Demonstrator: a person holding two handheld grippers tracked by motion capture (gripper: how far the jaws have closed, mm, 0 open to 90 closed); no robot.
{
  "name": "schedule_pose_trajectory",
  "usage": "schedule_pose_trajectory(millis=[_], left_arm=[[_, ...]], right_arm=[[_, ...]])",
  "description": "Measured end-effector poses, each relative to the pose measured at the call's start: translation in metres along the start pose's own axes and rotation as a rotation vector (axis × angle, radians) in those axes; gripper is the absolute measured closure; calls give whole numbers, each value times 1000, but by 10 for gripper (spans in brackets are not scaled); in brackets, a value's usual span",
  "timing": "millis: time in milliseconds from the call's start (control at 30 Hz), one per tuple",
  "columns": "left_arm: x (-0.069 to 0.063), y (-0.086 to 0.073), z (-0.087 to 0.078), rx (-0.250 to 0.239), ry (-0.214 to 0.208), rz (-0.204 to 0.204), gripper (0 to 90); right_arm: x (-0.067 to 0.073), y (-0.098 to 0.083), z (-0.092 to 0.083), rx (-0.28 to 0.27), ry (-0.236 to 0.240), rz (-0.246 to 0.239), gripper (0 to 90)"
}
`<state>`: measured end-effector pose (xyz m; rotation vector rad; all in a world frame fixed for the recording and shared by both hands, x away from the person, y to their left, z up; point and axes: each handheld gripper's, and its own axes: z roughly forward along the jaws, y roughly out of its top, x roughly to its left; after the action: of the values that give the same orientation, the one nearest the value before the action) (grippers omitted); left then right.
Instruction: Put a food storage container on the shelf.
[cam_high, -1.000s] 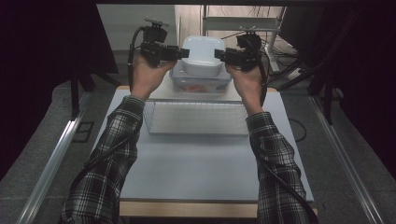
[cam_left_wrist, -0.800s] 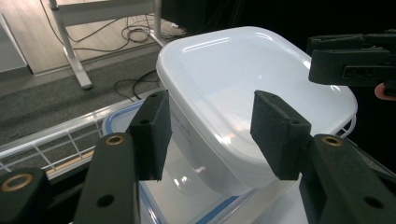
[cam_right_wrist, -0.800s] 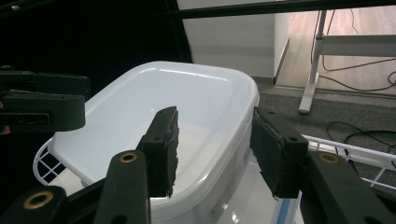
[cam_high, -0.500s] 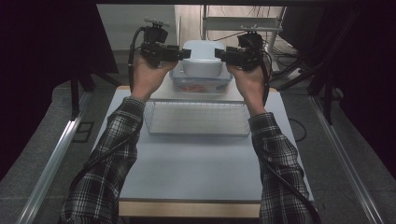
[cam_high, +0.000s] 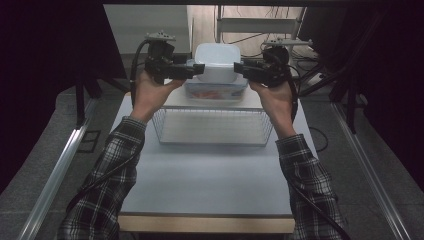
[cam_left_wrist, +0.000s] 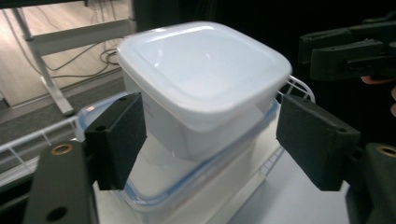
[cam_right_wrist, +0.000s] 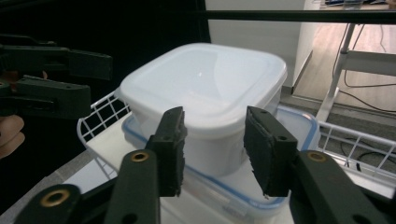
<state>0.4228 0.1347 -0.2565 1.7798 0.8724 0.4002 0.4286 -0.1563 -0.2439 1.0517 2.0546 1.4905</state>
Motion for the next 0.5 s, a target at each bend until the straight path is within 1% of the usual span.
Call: schedule_pose_trajectory(millis=[100, 133, 200, 267, 367, 400, 500], left_arm=[[-1, -9, -2, -1, -9, 14, 188], [-2, -12, -3, -3, -7, 14, 167], [-3, -19, -4, 9, -21, 23, 123], [-4, -25, -5, 16, -19, 35, 112], [-7, -34, -6, 26, -30, 43, 90], [-8, -36, -6, 28, -32, 53, 85], [-11, -45, -5, 35, -34, 67, 71]], right_arm=[[0, -7, -2, 3, 17, -2, 502], [0, -9, -3, 5, 23, -4, 485], [1, -13, -4, 4, 32, -6, 449], [1, -18, -4, 10, 44, -12, 410], [1, -24, -4, 20, 66, -17, 355], [2, -26, -4, 24, 72, -19, 342], [3, -32, -3, 32, 75, -31, 305]])
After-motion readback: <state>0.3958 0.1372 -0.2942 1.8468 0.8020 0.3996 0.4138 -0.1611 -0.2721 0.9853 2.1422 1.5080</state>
